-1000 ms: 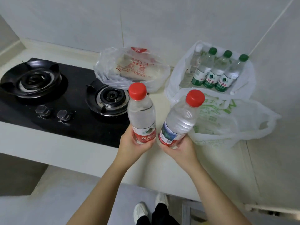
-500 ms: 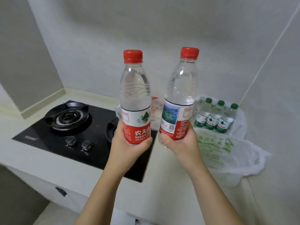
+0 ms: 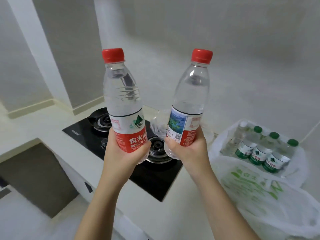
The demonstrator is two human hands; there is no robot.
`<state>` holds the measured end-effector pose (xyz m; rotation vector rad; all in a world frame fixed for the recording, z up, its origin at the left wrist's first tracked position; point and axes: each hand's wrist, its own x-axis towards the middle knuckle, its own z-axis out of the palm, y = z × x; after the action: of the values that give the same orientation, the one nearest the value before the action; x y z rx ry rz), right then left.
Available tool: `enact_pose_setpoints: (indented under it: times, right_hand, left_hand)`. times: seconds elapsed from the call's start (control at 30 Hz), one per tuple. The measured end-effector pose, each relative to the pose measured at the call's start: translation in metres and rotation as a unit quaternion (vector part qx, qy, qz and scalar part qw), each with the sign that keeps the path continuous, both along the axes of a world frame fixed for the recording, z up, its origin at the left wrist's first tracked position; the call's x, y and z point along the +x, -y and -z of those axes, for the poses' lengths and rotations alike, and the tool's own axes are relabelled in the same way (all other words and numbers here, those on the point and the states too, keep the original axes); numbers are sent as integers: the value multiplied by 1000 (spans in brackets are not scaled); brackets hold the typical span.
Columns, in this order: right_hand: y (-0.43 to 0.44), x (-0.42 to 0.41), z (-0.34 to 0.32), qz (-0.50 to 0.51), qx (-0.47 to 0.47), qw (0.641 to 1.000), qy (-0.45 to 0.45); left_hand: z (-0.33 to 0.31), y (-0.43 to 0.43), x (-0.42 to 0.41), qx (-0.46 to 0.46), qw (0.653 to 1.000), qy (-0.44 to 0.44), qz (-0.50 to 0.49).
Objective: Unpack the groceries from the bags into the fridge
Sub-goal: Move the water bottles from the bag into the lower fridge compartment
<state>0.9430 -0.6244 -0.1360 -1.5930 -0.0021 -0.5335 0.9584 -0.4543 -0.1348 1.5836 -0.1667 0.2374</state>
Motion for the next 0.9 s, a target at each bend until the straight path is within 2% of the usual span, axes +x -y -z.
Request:
enact_pose_setpoints:
  times: [0.2, 0.5, 0.73, 0.9]
  right_hand:
    - [-16, 26, 8, -100, -20, 995, -17]
    - [-84, 30, 20, -281, 20, 959, -37]
    - [-172, 8, 8, -365, -20, 930, -30]
    - [-254, -24, -3, -445, -38, 895, -2]
  left_hand:
    - [1, -18, -17, 6, 991, -22, -130]
    - [3, -68, -64, 24, 956, -28, -290]
    - [-9, -135, -117, 42, 926, -24, -376]
    - [-17, -192, -170, 51, 891, -37, -450]
